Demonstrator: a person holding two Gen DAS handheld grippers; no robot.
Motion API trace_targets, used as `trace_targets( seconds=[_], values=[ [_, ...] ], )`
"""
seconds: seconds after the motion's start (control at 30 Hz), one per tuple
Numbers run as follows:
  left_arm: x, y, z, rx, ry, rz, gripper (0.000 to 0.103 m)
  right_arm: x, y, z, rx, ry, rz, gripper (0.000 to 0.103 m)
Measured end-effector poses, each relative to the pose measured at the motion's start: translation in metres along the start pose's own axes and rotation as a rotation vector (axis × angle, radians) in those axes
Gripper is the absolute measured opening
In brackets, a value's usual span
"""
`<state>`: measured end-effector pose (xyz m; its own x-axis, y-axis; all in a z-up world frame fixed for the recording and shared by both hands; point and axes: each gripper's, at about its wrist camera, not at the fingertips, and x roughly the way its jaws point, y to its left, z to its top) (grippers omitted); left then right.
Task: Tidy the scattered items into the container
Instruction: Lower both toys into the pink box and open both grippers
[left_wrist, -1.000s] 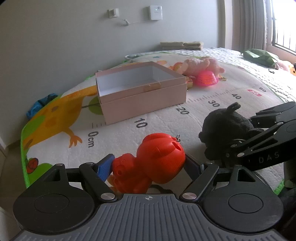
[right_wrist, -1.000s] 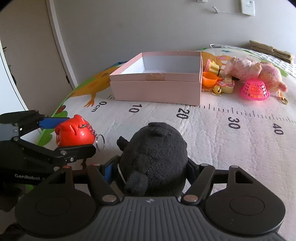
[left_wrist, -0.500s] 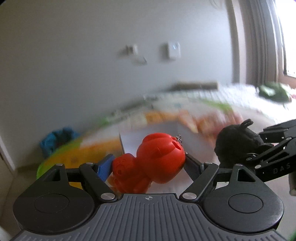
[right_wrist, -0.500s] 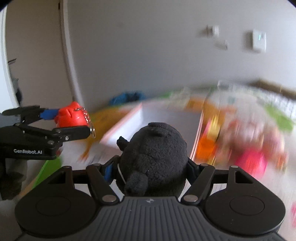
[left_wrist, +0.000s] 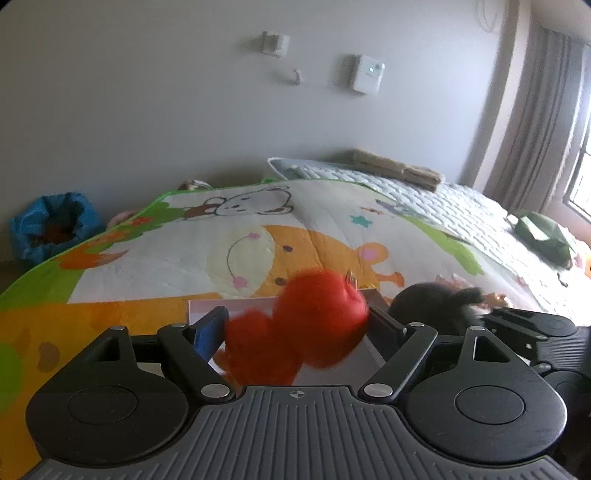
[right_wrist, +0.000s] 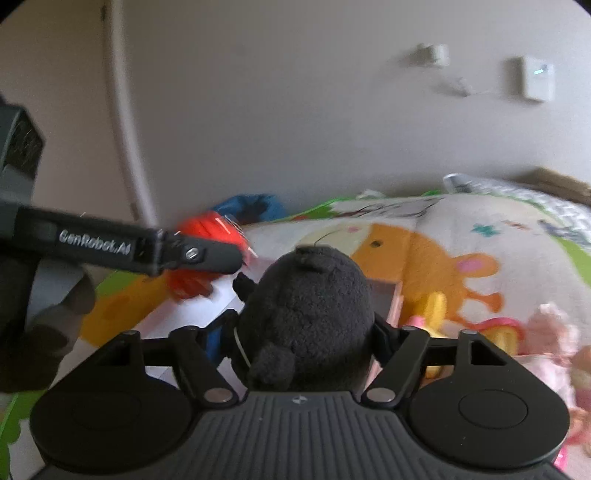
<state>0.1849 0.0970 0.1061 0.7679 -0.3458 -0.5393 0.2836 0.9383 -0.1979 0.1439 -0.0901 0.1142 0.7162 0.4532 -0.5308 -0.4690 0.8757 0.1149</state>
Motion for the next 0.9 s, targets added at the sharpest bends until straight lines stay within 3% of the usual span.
trace_targets(
  seconds=[0.07,0.27,0.47,0.57,0.7,0.9],
  values=[
    [0.005,0.002,0.000,0.014,0.000,-0.003,0.094,0.005,-0.002,0.000,0.004,-0.007,0.025,0.089],
    [0.009,0.000,0.002,0.024,-0.034,0.023,0.094,-0.015,-0.013,0.006,-0.008,-0.092,0.015,0.089],
    [-0.014,-0.043,-0.011,0.165,-0.118,0.050,0.094,-0.065,-0.027,-0.005,-0.135,-0.197,-0.203,0.089],
    [-0.030,-0.072,-0.024,0.223,-0.130,0.017,0.094,-0.074,-0.035,-0.021,-0.154,-0.152,-0.250,0.086],
    [-0.050,-0.106,-0.051,0.279,-0.119,-0.061,0.094,-0.069,-0.040,-0.047,-0.149,-0.035,-0.257,0.057],
    [-0.063,-0.131,-0.095,0.283,-0.014,-0.130,0.095,-0.035,-0.042,-0.070,-0.173,0.045,-0.216,0.056]
  ],
)
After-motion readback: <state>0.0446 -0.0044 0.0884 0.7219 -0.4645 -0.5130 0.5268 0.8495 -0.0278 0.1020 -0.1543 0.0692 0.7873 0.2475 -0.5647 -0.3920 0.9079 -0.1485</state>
